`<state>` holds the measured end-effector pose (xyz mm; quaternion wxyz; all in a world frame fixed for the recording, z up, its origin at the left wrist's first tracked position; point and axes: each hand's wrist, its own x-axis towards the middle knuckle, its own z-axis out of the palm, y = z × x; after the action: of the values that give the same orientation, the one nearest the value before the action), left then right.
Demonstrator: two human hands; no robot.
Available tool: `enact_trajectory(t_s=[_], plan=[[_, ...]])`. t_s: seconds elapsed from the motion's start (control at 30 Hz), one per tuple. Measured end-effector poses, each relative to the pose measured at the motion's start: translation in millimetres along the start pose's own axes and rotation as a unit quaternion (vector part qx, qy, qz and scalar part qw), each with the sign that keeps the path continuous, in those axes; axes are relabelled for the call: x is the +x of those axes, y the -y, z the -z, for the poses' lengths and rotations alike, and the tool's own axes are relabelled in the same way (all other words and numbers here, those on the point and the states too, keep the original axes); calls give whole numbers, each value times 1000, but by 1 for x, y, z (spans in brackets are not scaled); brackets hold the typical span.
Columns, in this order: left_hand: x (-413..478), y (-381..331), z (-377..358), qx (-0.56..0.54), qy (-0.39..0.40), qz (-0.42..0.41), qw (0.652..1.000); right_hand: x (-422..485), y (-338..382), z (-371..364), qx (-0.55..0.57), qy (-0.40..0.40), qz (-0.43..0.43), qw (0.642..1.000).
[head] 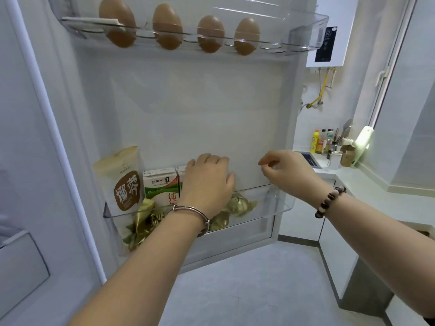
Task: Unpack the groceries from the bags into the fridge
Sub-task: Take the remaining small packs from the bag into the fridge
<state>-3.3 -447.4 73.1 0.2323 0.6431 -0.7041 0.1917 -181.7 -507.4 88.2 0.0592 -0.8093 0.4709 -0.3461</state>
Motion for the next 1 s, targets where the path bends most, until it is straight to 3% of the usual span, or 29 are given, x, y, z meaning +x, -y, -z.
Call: enact_trajectory(t_s=[0.1,0.27,0.43,0.73,1.0], plan=[[17,-35,-13,-41,-26,-51,997,-15,-23,23,-58,-67,6,996],[42,-113,-35,-123,-62,-129,982,-53,-79,71,-139,-105,-44,984],[57,-206,-53,-162,-40,-189,968,-102,-134,125,-206,-141,-108,962],[67,-395,-76,-277,-80,-260,921,-188,-234,224,-322,-184,-204,906],[51,-544,-101,-322,-47,-312,892,-278,-313,302,-408,-193,-294,842]])
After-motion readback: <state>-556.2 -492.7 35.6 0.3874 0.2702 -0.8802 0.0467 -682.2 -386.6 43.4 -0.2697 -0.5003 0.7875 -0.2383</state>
